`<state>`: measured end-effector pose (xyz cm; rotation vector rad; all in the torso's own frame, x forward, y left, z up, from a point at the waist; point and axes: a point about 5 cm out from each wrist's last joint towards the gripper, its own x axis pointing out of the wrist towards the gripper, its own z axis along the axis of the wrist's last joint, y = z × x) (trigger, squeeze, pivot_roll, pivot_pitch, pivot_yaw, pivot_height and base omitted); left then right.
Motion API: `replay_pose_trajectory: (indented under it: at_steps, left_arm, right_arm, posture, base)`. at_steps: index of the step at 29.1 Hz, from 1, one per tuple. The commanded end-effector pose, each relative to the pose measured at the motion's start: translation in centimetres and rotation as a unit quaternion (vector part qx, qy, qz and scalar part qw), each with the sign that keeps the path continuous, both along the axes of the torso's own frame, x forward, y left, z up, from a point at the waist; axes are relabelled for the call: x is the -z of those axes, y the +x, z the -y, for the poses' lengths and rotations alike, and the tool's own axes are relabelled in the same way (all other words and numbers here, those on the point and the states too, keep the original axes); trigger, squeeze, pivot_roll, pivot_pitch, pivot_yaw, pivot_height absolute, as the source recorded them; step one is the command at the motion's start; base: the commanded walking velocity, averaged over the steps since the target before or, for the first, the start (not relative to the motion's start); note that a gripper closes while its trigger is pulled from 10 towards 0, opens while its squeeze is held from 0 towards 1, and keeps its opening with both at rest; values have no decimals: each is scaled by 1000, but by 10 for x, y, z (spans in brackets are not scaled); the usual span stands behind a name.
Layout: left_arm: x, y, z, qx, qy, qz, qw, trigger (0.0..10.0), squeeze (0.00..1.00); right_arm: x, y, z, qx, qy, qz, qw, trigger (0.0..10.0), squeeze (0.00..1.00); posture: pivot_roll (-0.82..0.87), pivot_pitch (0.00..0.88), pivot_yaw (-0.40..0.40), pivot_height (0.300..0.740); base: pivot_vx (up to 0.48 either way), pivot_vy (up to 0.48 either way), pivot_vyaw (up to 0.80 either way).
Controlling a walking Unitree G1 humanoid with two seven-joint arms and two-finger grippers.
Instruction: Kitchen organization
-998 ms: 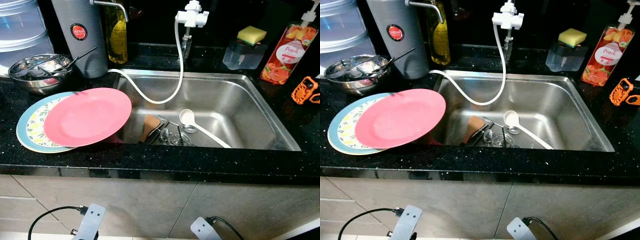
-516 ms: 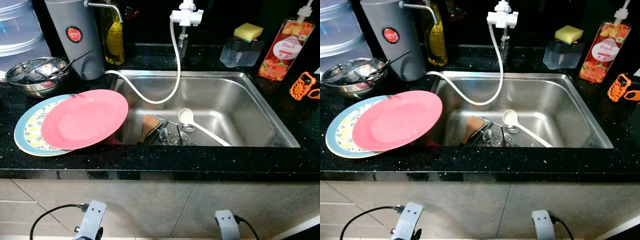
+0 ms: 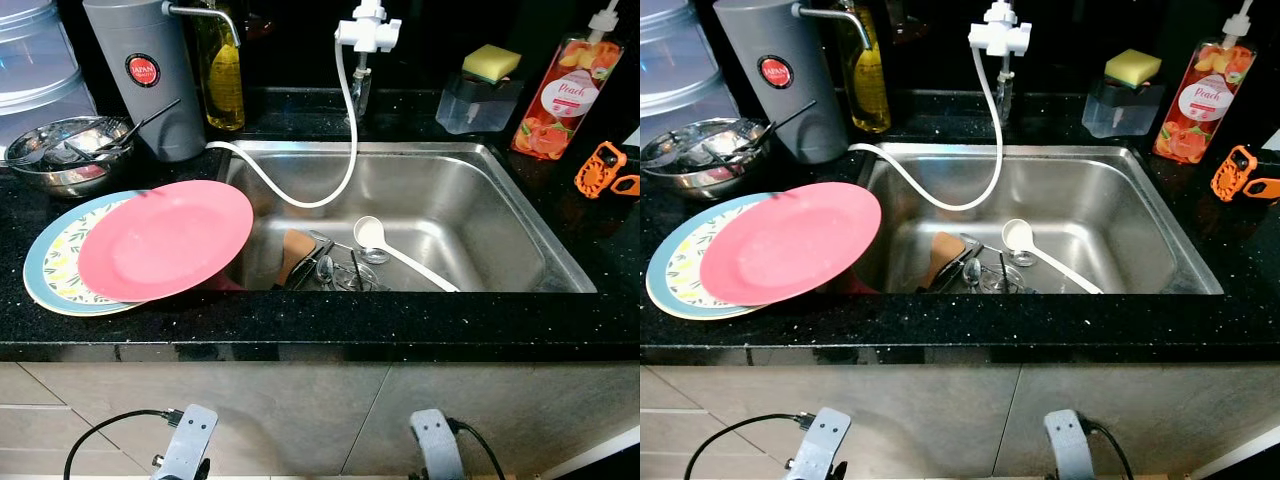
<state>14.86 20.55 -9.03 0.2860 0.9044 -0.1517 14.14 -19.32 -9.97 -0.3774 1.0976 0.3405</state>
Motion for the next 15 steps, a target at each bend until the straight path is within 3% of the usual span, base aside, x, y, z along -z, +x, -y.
replay_pose_trajectory:
  at_steps: [1,6,15]
  left_arm:
    - [1,-3,-2,10,9,-8,1000,10000,0]
    - [6,-14,-3,25,24,-32,999,10000,0]
    - [5,-13,-4,21,27,-31,999,10000,0]
  right_arm:
    - [3,-8,1,-51,-19,-13,998,10000,0]
    - [5,-12,-6,-55,-16,-14,998,10000,0]
    - [4,-6,-14,-85,-26,-6,996,10000,0]
  posture:
    - [153,0,-34,740]
    - [139,0,-22,740]
    - [130,0,-27,740]
  base:
    - [0,0,0]
    - [0,0,0]
    - [0,0,0]
